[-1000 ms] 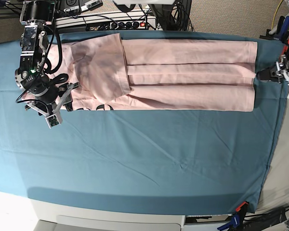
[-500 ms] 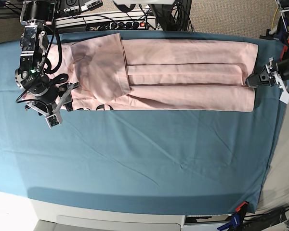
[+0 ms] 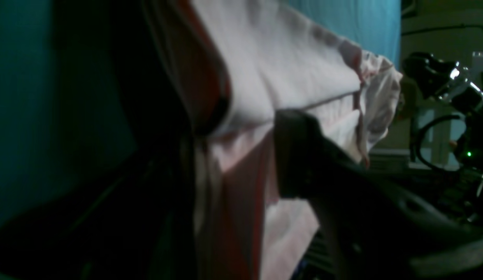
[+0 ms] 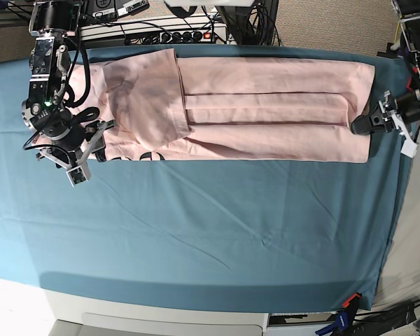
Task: Fold the T-shirt properly
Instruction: 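Move the left gripper to the strip's free end and grasp it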
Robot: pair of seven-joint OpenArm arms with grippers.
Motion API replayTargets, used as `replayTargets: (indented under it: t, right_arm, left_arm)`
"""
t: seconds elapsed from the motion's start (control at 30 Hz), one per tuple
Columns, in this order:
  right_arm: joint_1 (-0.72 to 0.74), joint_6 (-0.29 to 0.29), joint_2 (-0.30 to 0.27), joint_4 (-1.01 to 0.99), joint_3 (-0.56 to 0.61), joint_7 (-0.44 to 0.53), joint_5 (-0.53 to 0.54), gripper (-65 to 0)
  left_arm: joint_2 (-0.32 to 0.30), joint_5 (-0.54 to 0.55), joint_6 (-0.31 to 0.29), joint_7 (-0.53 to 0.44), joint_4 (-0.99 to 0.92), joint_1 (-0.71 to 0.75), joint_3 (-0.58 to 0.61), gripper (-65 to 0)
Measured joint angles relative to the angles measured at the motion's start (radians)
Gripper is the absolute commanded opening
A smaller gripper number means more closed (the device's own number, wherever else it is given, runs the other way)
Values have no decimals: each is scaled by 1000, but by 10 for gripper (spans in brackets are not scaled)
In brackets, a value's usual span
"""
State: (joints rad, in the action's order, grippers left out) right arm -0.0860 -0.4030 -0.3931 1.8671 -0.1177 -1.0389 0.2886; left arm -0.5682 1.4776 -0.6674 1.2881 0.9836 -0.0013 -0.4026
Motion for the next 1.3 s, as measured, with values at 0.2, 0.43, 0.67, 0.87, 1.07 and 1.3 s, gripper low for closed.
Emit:
replayTargets:
  t: [0.2,0.43,0.67,0.87,1.07,1.3]
  right_arm:
    - [0,0,0,0,0,0,0,-383]
    - [0,0,0,0,0,0,0,-383]
    - [0,0,0,0,0,0,0,-383]
    - [0,0,0,0,0,0,0,-383]
    - [0,0,0,0,0,0,0,-383]
    - [0,0,0,0,0,0,0,-383]
  left_arm:
    - [9,0,-4,-7,0,-2,-1,-341]
    - [10,1,-8,-6,0,0,-1,-386]
    - [11,8,-16,-6,1,10,-3,-386]
    - [11,17,-23,-11,3,21,-3,-386]
    - [11,17,-23,-11,3,21,-3,-386]
    - [11,17,-23,-11,3,21,-3,-386]
